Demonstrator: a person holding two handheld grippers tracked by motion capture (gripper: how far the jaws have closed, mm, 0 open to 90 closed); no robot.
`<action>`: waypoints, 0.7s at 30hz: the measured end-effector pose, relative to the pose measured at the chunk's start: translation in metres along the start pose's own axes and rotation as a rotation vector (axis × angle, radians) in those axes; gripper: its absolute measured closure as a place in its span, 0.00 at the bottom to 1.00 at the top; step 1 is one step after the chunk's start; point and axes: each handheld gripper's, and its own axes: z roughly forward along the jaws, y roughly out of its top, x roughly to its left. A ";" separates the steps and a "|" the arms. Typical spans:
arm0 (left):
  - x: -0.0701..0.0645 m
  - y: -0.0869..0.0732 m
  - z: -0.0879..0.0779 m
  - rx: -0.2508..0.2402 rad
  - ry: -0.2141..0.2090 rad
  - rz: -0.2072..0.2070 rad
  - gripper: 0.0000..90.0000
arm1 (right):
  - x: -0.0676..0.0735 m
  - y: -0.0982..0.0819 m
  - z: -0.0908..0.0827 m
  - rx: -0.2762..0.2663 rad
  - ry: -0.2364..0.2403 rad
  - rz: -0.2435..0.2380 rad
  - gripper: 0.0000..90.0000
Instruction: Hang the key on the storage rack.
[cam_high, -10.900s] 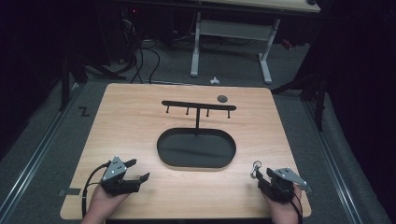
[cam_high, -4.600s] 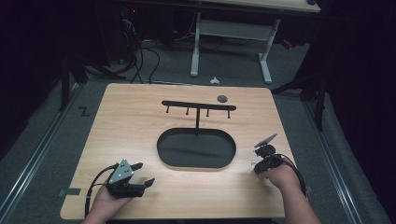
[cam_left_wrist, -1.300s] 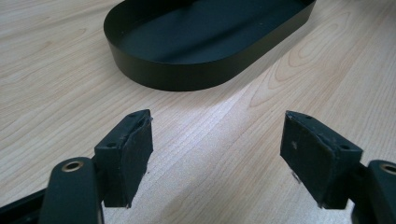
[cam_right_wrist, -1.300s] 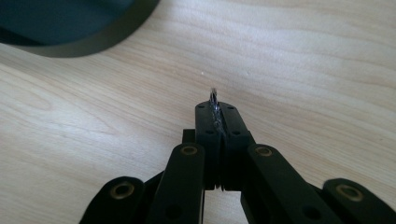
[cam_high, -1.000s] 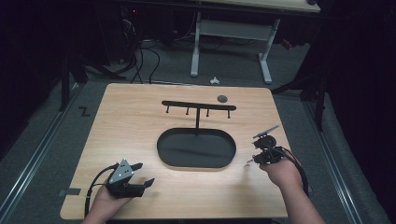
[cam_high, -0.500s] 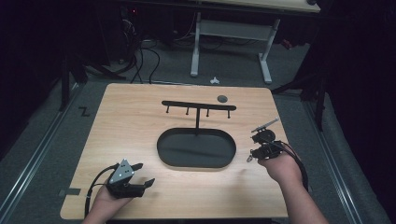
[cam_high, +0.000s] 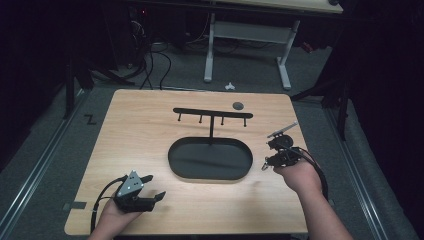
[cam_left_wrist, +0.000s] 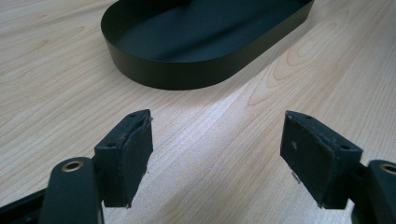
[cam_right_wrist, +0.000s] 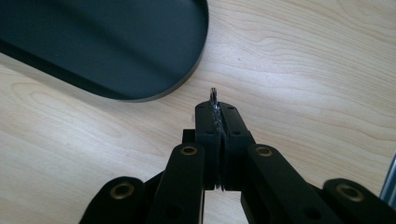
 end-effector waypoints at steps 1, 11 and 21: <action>0.000 0.000 0.000 0.000 0.000 0.000 0.28 | 0.001 0.001 -0.001 0.004 0.003 -0.001 0.98; 0.001 0.000 0.000 0.001 -0.004 -0.003 0.29 | 0.010 0.018 -0.014 -0.004 0.018 -0.030 0.98; 0.001 0.000 -0.001 -0.005 -0.003 -0.004 0.29 | 0.022 0.037 -0.026 -0.023 0.028 -0.065 0.98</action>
